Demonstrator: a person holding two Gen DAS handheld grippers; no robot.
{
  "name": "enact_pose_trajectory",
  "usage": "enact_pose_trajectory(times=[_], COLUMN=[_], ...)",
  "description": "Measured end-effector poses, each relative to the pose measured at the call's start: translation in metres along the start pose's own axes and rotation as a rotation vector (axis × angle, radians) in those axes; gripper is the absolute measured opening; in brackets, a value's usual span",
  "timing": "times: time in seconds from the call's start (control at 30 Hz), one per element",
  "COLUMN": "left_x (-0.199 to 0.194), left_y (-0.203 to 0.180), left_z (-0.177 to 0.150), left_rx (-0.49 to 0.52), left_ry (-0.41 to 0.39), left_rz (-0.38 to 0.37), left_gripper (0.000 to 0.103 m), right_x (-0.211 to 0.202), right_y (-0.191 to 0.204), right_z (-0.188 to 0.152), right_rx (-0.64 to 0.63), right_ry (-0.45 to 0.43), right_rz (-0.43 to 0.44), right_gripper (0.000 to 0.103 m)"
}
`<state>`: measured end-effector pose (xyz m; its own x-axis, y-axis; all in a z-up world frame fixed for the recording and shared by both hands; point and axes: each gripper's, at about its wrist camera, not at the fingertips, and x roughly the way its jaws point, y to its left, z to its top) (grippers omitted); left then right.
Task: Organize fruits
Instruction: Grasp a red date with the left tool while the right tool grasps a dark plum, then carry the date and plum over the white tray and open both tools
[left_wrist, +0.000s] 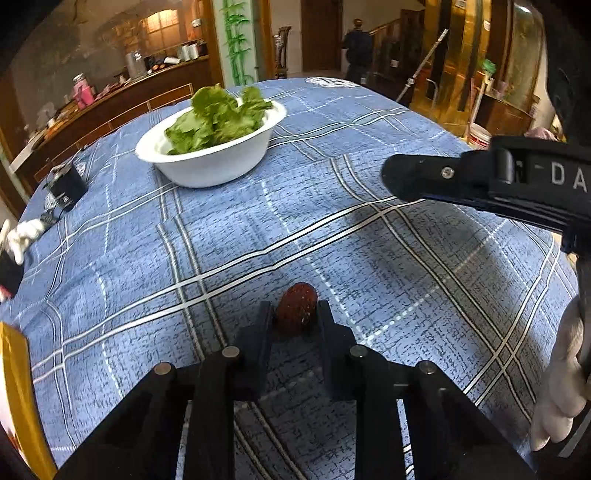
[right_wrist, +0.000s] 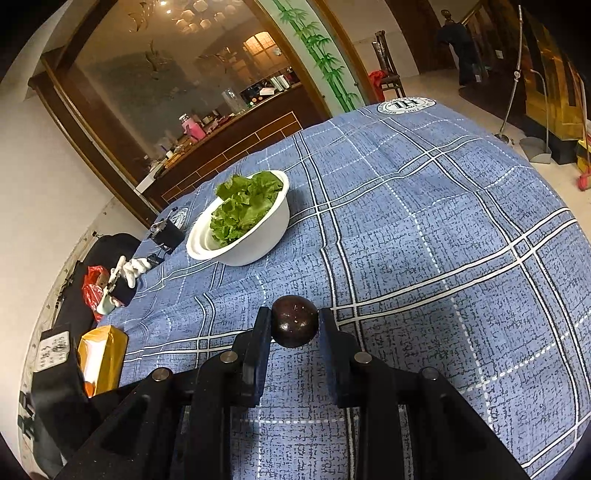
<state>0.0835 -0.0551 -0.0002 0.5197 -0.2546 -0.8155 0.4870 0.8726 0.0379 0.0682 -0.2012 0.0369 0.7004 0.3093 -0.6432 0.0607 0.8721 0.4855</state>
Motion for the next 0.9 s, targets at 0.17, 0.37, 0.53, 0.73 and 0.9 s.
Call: enact_pose_trajectory(times=[0.17, 0.37, 0.53, 0.73, 0.9], left_x=[-0.033, -0.127, -0.197, -0.219, -0.213], left_y=[0.025, 0.088, 0.159, 0.222, 0.231], left_z=[-0.015, -0.057, -0.123, -0.189, -0.222], left_rx=[-0.119, -0.304, -0.494, -0.671, -0.706], left_ry=[-0.056, -0.17, -0.215, -0.163, -0.114], left_rz=[-0.02, 0.02, 0.151, 0.249, 0.267], left_gripper=[0.021, 0.021, 0.022, 0.022, 0.022], right_x=[-0.001, -0.003, -0.002, -0.004, 0.015], right_y=[0.0, 0.016, 0.052, 0.144, 0.236], right_z=[-0.002, -0.009, -0.025, -0.072, -0.114], right_rx=[-0.005, -0.05, -0.134, -0.23, -0.357], right_ry=[-0.003, 0.0, 0.018, 0.12, 0.247], right_rz=[0.006, 0.044, 0.069, 0.26, 0.363], right_gripper=[0.028, 0.028, 0.028, 0.029, 0.03])
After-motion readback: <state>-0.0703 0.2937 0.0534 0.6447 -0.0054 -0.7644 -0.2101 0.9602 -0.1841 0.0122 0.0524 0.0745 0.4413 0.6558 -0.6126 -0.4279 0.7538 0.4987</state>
